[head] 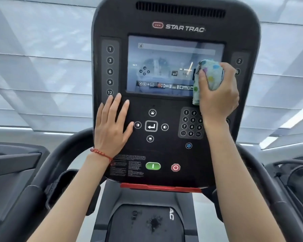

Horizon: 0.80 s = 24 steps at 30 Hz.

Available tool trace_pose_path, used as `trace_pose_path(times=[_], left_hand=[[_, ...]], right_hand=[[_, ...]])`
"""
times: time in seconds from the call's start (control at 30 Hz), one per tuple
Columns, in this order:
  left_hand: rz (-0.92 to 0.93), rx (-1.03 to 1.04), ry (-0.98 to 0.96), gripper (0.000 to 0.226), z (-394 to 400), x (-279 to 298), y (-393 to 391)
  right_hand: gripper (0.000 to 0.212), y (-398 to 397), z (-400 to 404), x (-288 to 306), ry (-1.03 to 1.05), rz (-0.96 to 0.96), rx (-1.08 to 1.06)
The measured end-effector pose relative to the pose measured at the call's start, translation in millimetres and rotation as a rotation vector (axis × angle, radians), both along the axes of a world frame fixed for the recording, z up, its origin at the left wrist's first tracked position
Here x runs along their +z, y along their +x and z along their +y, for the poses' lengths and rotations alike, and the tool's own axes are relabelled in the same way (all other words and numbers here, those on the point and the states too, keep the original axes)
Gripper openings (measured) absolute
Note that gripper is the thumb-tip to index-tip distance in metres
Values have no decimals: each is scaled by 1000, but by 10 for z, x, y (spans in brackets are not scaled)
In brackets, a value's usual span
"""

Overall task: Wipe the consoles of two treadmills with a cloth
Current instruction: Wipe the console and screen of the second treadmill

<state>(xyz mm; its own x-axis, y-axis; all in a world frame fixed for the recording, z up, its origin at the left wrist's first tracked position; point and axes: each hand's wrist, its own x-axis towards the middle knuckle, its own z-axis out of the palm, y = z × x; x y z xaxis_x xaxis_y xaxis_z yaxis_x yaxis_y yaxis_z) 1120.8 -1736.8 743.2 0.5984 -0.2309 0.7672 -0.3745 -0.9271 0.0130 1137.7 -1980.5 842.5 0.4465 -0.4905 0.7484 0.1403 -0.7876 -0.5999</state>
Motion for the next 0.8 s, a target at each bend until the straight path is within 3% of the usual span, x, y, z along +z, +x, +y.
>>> trace_pose_path(times=[0.23,0.6,0.8], left_hand=[[-32,-22,5,50,27,-20,29],[-32,-45,-18,49,8,-9,25],[-28,-47,-19,49,7,-12,26]], right_hand=[[45,168,508,16,29,-56,-96],[48,455,1543,45,-151,-94,5],[45,561,1505,91,-264,-158,-6]])
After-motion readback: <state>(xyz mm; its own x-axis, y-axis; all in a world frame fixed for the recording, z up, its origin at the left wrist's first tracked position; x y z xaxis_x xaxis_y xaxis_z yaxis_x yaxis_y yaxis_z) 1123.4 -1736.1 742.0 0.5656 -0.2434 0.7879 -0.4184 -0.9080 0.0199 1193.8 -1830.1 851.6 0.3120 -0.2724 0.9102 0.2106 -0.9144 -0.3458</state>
